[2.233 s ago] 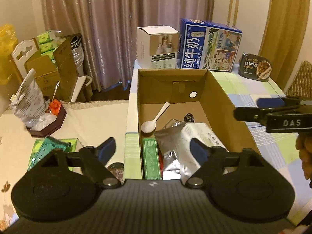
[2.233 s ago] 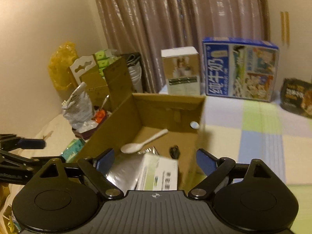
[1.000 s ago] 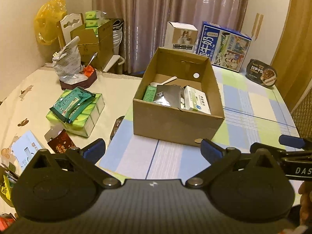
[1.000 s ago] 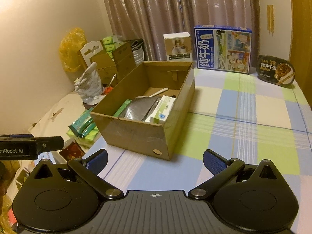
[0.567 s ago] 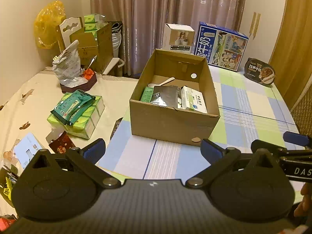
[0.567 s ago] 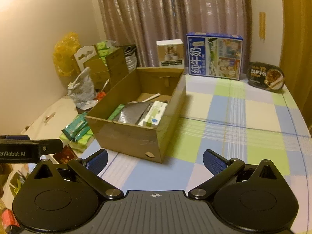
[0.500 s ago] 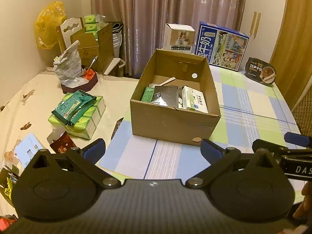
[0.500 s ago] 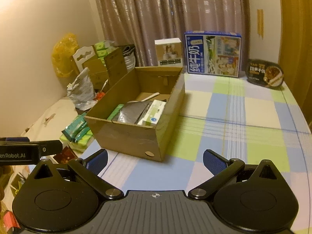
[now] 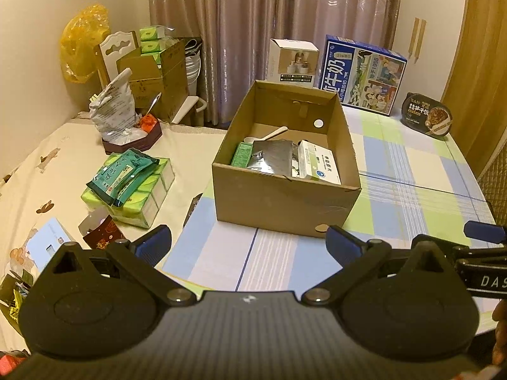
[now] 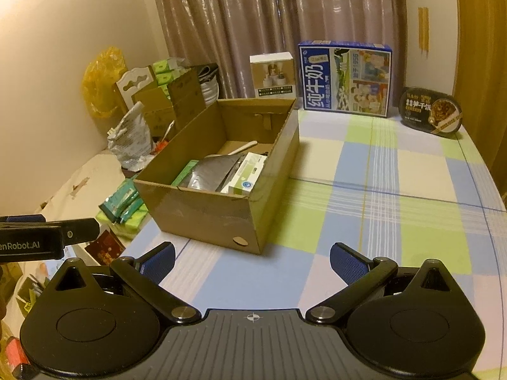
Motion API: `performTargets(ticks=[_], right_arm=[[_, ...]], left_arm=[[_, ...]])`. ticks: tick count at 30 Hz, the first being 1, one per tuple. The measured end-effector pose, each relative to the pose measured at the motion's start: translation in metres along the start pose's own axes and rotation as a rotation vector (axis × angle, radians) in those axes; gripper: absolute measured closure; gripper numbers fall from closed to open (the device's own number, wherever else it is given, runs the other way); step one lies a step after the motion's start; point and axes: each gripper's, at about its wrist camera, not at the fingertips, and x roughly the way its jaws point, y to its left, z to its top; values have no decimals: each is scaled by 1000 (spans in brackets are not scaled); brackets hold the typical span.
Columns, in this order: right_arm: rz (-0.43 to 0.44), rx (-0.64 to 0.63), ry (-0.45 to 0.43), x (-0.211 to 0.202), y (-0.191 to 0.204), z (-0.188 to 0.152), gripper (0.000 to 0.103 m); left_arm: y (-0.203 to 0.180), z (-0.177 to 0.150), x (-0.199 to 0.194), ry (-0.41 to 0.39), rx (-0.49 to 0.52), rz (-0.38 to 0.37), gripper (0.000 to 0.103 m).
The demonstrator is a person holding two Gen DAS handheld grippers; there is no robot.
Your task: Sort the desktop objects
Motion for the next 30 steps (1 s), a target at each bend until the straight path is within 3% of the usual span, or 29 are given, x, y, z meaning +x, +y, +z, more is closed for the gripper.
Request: performTargets(ticks=[30], right_arm=[[4, -6, 23, 6, 0, -1, 2]], left_arm=[[2, 1, 3, 8, 3, -7, 1]])
